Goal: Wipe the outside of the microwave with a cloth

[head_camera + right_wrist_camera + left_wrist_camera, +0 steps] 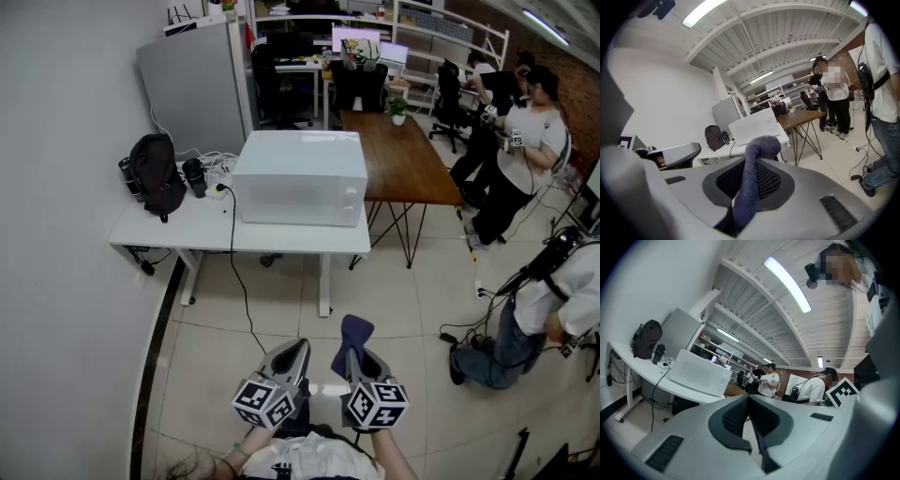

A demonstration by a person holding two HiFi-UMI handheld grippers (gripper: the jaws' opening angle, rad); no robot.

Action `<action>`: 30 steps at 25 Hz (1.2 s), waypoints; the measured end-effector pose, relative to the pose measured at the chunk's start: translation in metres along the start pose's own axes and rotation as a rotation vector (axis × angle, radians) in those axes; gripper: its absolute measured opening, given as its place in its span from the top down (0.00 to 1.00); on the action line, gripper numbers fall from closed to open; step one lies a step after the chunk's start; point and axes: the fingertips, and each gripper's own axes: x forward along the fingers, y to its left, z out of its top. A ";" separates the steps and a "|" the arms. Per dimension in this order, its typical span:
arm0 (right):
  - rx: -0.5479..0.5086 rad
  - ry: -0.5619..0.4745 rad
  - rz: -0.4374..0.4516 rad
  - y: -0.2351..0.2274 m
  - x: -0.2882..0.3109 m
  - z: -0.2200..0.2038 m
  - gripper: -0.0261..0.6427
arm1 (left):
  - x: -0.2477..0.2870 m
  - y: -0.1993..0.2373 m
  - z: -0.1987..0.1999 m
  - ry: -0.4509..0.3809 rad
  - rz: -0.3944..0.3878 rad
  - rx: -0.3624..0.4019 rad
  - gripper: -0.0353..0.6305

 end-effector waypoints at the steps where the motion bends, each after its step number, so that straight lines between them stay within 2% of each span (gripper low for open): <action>1: -0.008 0.002 -0.001 -0.003 0.009 0.004 0.85 | 0.009 0.005 0.000 0.002 -0.001 -0.007 0.97; 5: -0.027 -0.018 -0.031 -0.024 0.055 0.030 0.85 | 0.048 0.035 0.006 0.005 -0.019 -0.019 0.97; 9: -0.067 -0.093 -0.103 -0.060 0.124 0.089 0.85 | 0.100 0.081 0.026 0.008 -0.067 -0.005 0.97; 14: -0.187 -0.199 -0.152 -0.105 0.216 0.207 0.85 | 0.156 0.147 0.087 -0.052 -0.101 0.028 0.97; 18: -0.238 -0.255 -0.084 -0.130 0.288 0.317 0.85 | 0.197 0.192 0.126 -0.092 -0.094 0.037 0.97; 21: -0.230 -0.214 0.001 -0.142 0.342 0.380 0.85 | 0.214 0.216 0.141 -0.108 -0.079 0.023 0.97; 24: -0.229 -0.136 0.079 -0.152 0.401 0.417 0.85 | 0.233 0.234 0.149 -0.107 -0.057 0.022 0.97; 27: -0.220 -0.038 0.135 -0.167 0.458 0.423 0.85 | 0.256 0.249 0.156 -0.119 -0.023 0.028 0.97; 30: -0.213 0.073 0.172 -0.184 0.500 0.409 0.85 | 0.281 0.254 0.164 -0.156 0.009 0.007 0.97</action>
